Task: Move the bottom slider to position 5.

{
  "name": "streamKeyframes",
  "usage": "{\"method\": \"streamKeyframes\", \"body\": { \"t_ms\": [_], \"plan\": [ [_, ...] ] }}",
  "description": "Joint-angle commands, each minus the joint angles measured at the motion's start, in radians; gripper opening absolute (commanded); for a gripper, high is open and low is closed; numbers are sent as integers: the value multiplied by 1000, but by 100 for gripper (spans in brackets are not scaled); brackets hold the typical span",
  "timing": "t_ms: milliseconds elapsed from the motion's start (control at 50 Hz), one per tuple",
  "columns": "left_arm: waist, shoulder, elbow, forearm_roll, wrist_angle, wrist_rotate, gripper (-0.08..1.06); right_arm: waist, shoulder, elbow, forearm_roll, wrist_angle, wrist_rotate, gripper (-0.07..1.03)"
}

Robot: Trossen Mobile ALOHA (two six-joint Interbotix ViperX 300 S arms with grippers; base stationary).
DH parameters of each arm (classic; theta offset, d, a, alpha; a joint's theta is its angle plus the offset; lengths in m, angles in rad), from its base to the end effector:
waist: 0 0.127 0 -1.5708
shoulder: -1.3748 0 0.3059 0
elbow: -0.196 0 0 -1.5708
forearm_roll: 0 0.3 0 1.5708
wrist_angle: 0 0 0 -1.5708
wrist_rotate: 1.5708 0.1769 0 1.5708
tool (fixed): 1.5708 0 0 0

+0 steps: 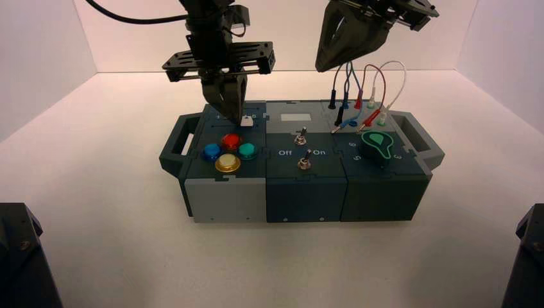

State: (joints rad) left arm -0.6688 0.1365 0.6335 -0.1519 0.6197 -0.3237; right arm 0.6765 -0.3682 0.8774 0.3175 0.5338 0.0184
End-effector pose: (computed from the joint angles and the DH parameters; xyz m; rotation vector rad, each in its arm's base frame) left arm 0.2633 -0.2279 0.0341 0.0425 1.4473 -0.3109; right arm 0.2170 0.2102 0.1332 -0.0143 1.1106 0.6016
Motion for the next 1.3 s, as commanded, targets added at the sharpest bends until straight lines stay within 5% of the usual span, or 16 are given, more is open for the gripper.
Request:
{"method": "streamKeyframes", "body": {
  "t_ms": [20, 1300],
  "plan": [
    [-9, -8, -23, -2, -2, 2, -3, 3, -3, -28, 3, -3, 2, -2],
    [-38, 25, -44, -2, 21, 2, -3, 3, 5, -32, 3, 11, 2, -2]
  ]
}}
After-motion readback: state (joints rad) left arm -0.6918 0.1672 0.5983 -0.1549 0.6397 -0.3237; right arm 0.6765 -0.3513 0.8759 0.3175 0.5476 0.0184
